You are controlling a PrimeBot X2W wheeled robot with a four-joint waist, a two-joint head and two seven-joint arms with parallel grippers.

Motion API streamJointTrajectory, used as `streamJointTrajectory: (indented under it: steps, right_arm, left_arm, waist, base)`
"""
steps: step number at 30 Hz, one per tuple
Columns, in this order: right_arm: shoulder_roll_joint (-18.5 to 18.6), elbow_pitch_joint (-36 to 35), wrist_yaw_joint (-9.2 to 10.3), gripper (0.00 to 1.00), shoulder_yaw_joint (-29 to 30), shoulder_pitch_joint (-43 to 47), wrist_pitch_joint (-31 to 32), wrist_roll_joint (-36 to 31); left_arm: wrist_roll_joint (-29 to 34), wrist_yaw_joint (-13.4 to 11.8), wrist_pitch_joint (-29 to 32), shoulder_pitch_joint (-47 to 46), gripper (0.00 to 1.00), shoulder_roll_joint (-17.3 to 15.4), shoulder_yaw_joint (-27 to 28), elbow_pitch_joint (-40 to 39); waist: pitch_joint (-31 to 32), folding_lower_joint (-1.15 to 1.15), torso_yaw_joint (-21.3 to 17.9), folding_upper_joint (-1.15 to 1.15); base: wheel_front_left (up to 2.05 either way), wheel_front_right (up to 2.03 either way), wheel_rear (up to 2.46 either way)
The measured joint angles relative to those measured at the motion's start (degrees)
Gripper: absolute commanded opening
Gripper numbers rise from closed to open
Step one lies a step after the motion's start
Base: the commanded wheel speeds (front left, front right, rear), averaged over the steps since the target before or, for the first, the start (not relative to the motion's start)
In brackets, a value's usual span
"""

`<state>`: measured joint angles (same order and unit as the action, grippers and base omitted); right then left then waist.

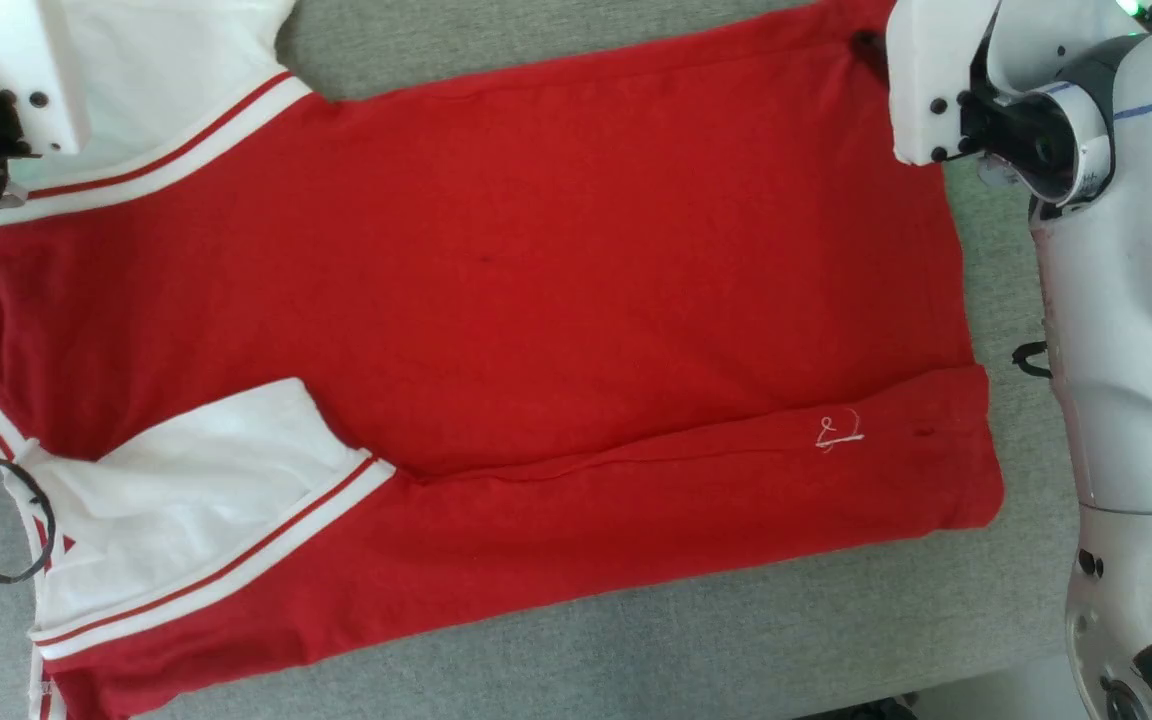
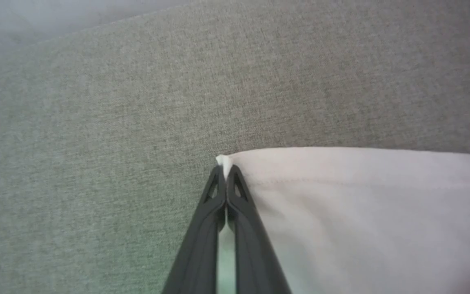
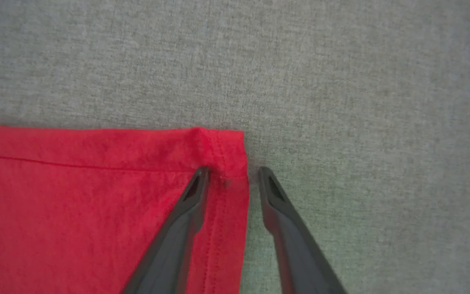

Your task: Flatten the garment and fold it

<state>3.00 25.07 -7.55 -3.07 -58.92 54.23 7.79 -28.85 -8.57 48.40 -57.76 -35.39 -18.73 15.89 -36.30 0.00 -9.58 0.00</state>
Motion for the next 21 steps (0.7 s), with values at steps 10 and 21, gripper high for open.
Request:
streamJointTrajectory:
  steps: [10,21]
  right_arm:
    - [-0.2,-0.7,0.0,0.0,-0.7,2.7,-10.3,0.5]
    - [0.1,-6.0,0.0,0.0,-1.2,19.4,-32.9,2.7]
  left_arm:
    - [-0.7,1.5,-14.0,1.9,0.0,1.2,1.9,0.2]
    - [-5.5,-0.7,-31.3,22.6,0.0,3.6,8.5,-9.7]
  waist:
    - [1.8,0.01,0.6,0.0]
    - [10.5,-0.01,1.2,0.0]
  base:
    - [0.0,0.0,0.0]
    - [0.0,0.0,0.0]
